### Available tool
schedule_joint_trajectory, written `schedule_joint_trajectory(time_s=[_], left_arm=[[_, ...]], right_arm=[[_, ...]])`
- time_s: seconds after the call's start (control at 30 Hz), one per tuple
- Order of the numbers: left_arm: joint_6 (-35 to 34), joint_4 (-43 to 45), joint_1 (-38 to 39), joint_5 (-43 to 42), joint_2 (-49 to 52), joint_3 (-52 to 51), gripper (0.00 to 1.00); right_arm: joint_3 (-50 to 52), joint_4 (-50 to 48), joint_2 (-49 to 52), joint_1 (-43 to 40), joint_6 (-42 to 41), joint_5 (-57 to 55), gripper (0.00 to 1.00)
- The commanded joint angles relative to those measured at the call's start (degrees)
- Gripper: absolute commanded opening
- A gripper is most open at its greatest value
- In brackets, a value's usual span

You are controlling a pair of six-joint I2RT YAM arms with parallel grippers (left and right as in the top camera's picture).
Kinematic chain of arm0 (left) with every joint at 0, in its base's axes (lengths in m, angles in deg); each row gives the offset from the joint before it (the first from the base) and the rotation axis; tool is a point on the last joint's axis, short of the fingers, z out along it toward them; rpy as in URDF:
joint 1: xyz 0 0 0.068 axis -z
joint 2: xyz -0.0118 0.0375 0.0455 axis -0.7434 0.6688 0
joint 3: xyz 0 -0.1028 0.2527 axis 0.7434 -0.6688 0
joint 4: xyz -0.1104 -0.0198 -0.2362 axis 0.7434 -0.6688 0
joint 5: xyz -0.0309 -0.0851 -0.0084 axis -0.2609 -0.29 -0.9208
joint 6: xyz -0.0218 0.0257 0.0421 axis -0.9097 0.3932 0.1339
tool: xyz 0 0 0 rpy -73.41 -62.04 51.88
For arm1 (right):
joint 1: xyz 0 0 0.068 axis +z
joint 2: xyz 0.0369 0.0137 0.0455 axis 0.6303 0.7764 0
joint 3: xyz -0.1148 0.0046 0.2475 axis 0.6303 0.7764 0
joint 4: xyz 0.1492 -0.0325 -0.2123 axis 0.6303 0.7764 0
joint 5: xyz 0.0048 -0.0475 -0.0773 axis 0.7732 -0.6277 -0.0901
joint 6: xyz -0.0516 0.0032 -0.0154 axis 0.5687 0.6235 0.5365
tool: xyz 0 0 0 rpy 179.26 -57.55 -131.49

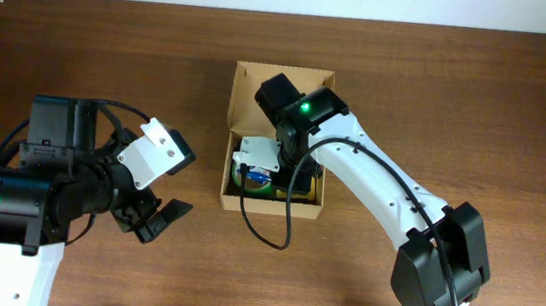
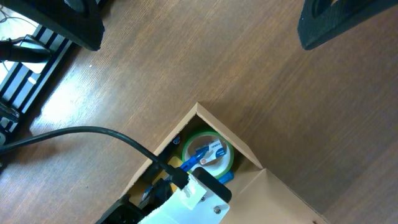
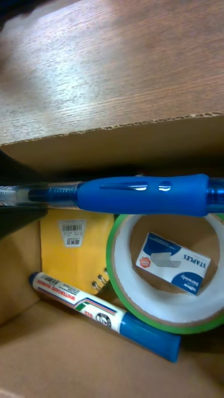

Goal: Pack container
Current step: 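Lower the blue pen into the box and open the right gripper, then raise the right gripper out of the box and move right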

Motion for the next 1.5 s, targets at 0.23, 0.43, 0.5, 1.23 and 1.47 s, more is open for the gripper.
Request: schedule_joint_trajectory(time_s=[0.23,0.43,0.5,1.23,1.47], left_arm=[[0.76,0.0,-0.35,-1.05,-0.07,1.05,0.99],[0.76,0.0,-0.35,-1.05,-0.07,1.05,1.0],[0.76,0.0,-0.35,-1.05,-0.07,1.05,1.0],[0.76,0.0,-0.35,-1.05,-0.07,1.05,1.0],[0.76,0.0,-0.35,-1.05,-0.07,1.05,1.0]], right_arm=[[3.67,-2.95,1.07,0.35,0.59,0.57,0.05],[5.14,-3.56,1.07,0.35,0.57,0.55,0.08],[5.14,-3.56,1.07,0.35,0.57,0.57,0.11],[-7.34,3.52,0.76,0.24,-6.56,0.13,0.33],[-18.51,6.21,-0.39,-0.2,-10.78,0.11,0.13]])
